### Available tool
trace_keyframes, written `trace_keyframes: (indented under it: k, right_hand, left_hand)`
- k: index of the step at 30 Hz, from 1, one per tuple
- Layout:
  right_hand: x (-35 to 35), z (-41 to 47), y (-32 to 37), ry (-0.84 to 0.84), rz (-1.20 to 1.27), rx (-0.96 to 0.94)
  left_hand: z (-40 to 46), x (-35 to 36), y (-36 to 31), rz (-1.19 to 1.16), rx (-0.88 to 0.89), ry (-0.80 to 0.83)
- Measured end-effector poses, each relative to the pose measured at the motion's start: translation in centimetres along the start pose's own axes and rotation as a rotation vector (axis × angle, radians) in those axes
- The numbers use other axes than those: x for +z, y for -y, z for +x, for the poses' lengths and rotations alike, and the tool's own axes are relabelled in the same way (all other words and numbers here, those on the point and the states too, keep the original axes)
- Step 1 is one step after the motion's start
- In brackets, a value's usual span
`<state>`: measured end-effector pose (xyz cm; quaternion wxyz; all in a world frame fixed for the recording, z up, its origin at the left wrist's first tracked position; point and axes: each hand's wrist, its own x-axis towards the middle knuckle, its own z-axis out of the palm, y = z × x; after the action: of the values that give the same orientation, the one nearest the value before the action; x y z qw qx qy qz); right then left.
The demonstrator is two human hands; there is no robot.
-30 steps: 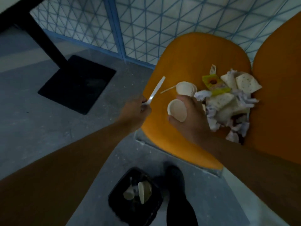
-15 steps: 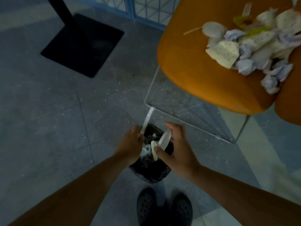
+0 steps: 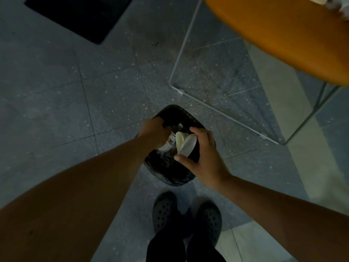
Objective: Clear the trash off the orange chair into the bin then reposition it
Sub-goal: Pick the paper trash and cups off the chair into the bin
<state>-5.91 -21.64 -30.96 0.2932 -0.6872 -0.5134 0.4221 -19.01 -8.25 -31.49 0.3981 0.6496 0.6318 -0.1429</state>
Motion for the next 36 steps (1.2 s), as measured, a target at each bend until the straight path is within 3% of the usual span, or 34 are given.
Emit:
trace_keyframes:
  k: [5, 8, 23, 28, 36]
  right_hand:
    - [0.2, -0.2, 0.5, 0.034, -0.174, 0.073]
    - [-1.1, 0.0, 2.6, 0.020, -0.195, 0.022]
    - [-14.5, 5.8, 19.0, -0.167, -0.208, -0.132]
    - [-21.0, 9.1, 18.3, -0.280, -0.291, -0.151]
    - [-31.0, 18.0, 13.0, -0.403, -0.321, -0.188]
  left_hand:
    - [-2.2, -1.7, 1.0, -0.120, 0.100, -0.080]
    - [-3.8, -3.5, 0.3, -0.172, 0.196, -0.102]
    - [-10.5, -22.5, -12.0, -0.103, 0.559, -0.229]
    - [-8.6, -24.8, -17.6, -0.031, 0.620, -0.255]
    - [-0.8, -22.7, -26.9, 0.023, 0.604, -0.301]
